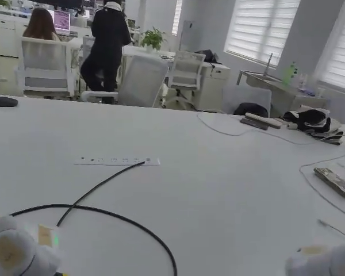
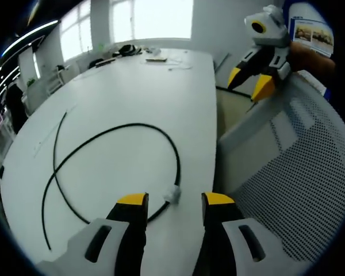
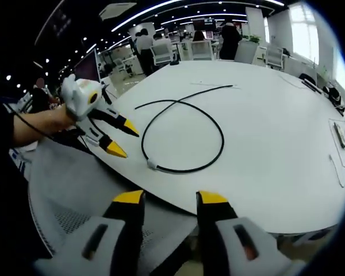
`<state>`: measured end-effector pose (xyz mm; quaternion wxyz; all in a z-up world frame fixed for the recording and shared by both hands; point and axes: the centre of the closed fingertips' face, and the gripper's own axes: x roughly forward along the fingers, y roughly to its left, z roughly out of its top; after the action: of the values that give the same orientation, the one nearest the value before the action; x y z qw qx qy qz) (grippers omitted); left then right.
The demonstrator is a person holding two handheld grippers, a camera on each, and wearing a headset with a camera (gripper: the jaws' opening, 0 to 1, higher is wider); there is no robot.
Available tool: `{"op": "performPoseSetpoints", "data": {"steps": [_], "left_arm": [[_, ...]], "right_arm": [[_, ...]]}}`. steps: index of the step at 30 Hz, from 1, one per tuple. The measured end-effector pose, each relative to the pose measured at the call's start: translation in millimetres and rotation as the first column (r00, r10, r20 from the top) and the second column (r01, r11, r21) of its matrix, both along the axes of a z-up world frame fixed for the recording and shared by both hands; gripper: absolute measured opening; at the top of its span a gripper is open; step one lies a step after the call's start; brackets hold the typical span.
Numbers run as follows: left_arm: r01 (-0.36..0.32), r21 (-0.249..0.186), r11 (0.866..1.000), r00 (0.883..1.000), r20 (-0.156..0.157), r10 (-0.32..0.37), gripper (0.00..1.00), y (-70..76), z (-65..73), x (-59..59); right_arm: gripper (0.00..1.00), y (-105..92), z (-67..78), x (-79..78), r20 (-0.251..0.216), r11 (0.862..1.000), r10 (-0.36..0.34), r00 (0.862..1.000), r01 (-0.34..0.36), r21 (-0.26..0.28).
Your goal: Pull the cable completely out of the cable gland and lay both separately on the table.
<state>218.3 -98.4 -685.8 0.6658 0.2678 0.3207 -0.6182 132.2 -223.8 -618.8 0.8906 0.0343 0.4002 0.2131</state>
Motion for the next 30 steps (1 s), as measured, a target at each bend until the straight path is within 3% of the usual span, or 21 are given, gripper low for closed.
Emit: {"op": "performPoseSetpoints", "data": {"steps": [6,9,11,14,17,22,24,25,30], "left_arm": [[0.069,0.060,0.996,0.997,-0.021,-0.067,0.37,-11.6,-31.9,-4.0],[0.072,0.113,0.991,0.997,-0.031,-0.069,0.37,-6.0,-50.2,0.8],[0.094,0.140,0.986,0.996,-0.004,-0.094,0.37,-2.8,-57.3,3.6],[0.071,0.132,0.989,0.997,-0.026,-0.068,0.35,-2.9,-61.4,4.8],[0.066,0.133,0.989,0.998,-0.008,-0.065,0.35,-4.7,-64.6,8.6],[0.077,0.145,0.986,0.997,-0.013,-0.076,0.27,-3.7,-73.9,7.5],[0.094,0.170,0.981,0.996,-0.013,-0.094,0.26,-1.5,-78.1,5.6],[0.107,0.156,0.982,0.994,0.004,-0.109,0.24,-4.5,-75.1,7.3],[0.107,0.162,0.981,0.993,0.021,-0.112,0.19,-5.4,-75.9,11.2]], "right_arm": [[0.36,-8.5,7.2,-4.3,0.024,0.999,-0.031,0.999,0.030,0.010],[0.36,-13.6,7.2,-7.5,0.027,0.999,-0.044,0.999,0.044,0.003],[0.35,-16.1,7.0,-9.0,0.026,0.999,-0.049,0.998,0.049,0.000],[0.35,-19.8,6.3,-11.4,0.026,0.998,-0.057,0.998,0.057,-0.006],[0.35,-22.4,5.3,-11.5,0.025,0.998,-0.066,0.998,0.066,-0.012],[0.35,-27.4,9.1,-4.9,0.049,0.996,-0.088,0.995,0.089,-0.029],[0.35,-26.4,11.5,-2.6,0.057,0.996,-0.081,0.995,0.082,-0.030],[0.35,-26.3,12.3,-2.2,0.062,0.996,-0.078,0.995,0.080,-0.031],[0.35,-27.9,9.6,-4.3,0.059,0.997,-0.071,0.996,0.073,-0.034]]}}
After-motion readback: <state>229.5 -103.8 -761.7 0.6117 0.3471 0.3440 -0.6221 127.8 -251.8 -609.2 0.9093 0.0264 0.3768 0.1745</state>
